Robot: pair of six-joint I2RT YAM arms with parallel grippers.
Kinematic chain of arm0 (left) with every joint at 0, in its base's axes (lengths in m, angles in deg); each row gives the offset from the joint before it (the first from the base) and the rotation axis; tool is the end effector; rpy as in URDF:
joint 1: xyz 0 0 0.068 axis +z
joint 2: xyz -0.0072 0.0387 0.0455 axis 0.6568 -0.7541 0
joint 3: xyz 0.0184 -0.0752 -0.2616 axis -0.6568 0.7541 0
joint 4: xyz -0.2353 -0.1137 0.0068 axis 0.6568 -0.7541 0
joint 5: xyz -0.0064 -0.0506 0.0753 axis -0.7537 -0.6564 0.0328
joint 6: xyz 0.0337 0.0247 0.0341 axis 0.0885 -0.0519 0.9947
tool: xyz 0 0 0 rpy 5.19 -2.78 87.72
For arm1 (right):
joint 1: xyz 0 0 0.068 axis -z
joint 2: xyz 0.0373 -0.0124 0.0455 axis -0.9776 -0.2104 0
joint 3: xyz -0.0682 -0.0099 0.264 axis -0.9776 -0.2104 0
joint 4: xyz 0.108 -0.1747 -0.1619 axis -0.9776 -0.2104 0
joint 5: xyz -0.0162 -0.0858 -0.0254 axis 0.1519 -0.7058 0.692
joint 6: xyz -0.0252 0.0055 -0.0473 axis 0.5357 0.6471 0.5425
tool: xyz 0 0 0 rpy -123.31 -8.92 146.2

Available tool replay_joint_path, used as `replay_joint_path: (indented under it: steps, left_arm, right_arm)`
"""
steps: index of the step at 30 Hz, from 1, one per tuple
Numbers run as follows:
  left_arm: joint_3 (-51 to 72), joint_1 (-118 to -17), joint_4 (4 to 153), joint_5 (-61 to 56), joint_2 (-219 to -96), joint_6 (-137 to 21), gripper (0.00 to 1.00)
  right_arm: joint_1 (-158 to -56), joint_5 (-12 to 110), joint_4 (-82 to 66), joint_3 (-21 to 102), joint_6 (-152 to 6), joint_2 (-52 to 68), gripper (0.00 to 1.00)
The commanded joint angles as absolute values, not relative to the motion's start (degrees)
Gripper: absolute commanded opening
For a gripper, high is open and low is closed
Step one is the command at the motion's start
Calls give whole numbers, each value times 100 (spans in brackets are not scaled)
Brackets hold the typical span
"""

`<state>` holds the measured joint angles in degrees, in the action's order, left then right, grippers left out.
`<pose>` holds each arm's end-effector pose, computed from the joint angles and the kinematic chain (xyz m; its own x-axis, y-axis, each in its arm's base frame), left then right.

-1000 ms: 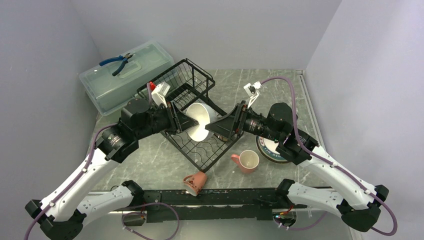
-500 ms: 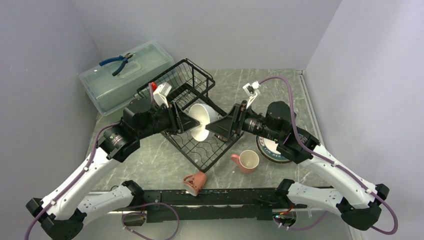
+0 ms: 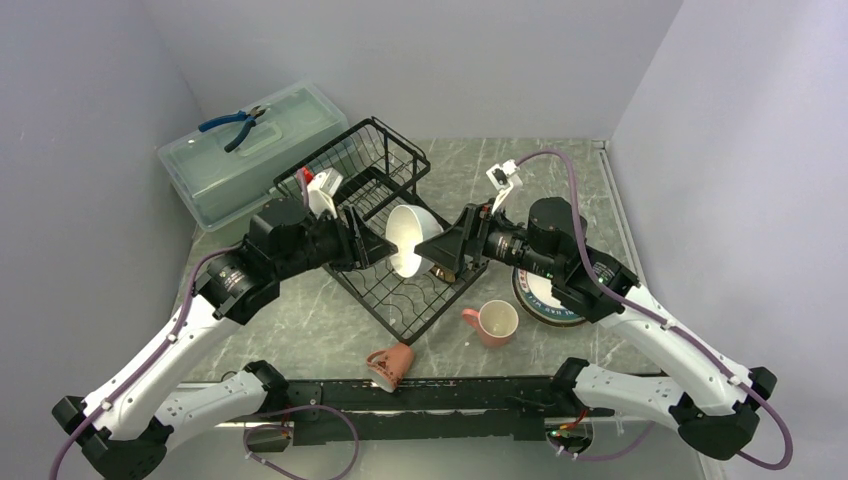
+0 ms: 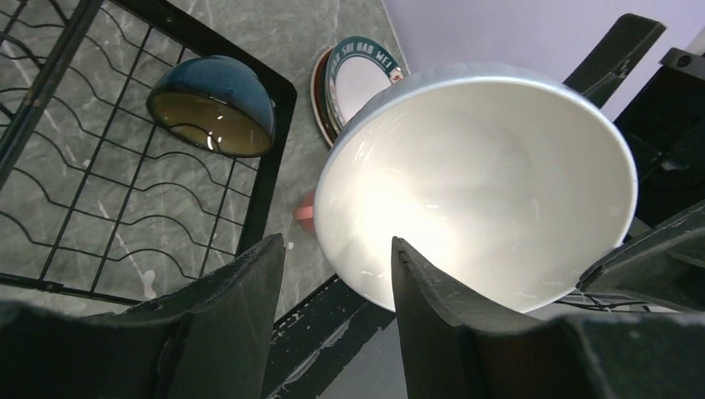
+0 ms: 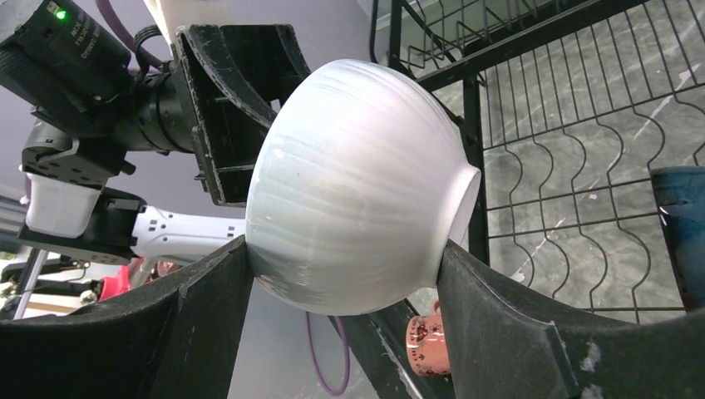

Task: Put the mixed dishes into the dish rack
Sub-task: Insert the bowl into the dish rack.

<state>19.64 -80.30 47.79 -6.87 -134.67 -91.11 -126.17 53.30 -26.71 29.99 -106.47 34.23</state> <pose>0.1440 -0.1276 0.3915 -0.7166 -0.2941 -0.6325 0.3857 0.5885 -0.7106 0.1309 0.1582 0.4166 -0.6385 0.2358 -0.7326 -0.5955 0.4517 0.6644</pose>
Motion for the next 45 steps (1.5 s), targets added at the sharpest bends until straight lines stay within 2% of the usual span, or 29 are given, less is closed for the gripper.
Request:
replay_joint_path:
  steps: [1,11,21,36,45]
  left_arm:
    - [1719,-8052,4598,-405,-13524,-8914,56]
    - [1458,-8050,3995,158,-13518,-8581,57]
    - [1255,-8052,3599,514,-13468,-8160,57]
    - [1123,-8050,3398,874,-13381,-7190,57]
    - [1385,-8052,3420,1159,-13222,-6989,57]
  right_arm:
    - [-12506,5328,-2234,3414,-10526,3443,0]
    - [-12015,5824,-2504,3579,-10268,3087,0]
    - [-11768,6388,-3341,3967,-9221,2537,0]
    - [-11748,6264,-4604,4555,-7435,1506,0]
    - [-11963,5964,-4415,4380,-6803,1254,0]
